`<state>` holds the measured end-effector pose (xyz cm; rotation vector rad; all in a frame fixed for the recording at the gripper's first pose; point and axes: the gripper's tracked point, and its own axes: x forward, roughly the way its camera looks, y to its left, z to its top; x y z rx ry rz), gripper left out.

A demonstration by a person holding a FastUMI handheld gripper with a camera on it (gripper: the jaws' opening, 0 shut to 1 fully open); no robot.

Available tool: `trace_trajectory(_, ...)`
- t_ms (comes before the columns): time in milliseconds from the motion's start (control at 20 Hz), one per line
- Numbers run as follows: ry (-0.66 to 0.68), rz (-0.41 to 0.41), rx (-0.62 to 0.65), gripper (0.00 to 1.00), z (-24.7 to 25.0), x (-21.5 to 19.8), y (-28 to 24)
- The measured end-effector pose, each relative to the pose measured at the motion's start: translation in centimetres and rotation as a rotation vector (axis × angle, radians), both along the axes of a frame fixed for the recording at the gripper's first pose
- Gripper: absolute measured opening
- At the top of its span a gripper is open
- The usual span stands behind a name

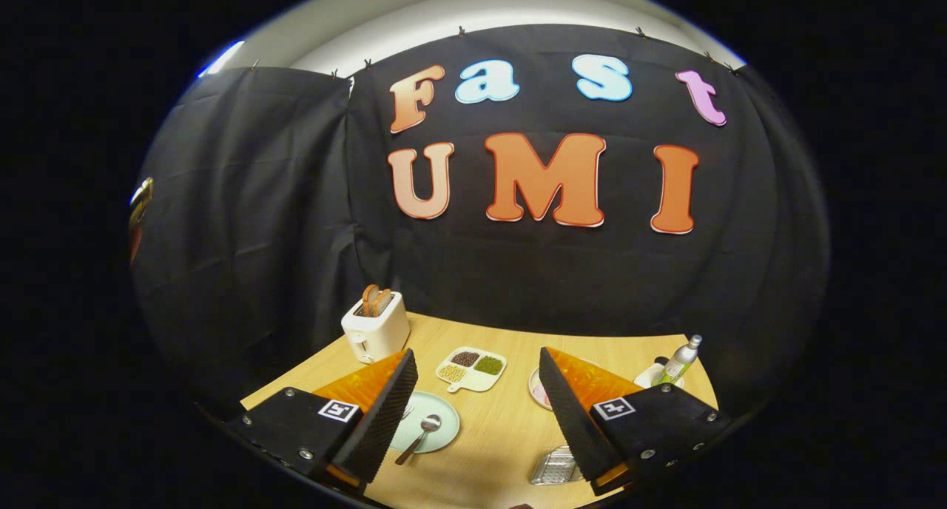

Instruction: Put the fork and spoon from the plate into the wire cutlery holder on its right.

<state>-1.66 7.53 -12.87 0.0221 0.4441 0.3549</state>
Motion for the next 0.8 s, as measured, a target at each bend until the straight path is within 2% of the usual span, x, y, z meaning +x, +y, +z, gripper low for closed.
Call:
trace_trajectory(200,0.143,0.008,-0.005,0.99,-3.4,0.0,4.3)
trace_trajectory(450,0.387,-0.003,-0.029,0.99,-10.3,-1.2,8.5)
trace_trajectory(650,0.596,0.002,-0.041,0.97,-15.8,-3.1,11.3)
trace_trajectory(800,0.687,0.006,-0.100,0.95,-18.8,-3.4,12.0)
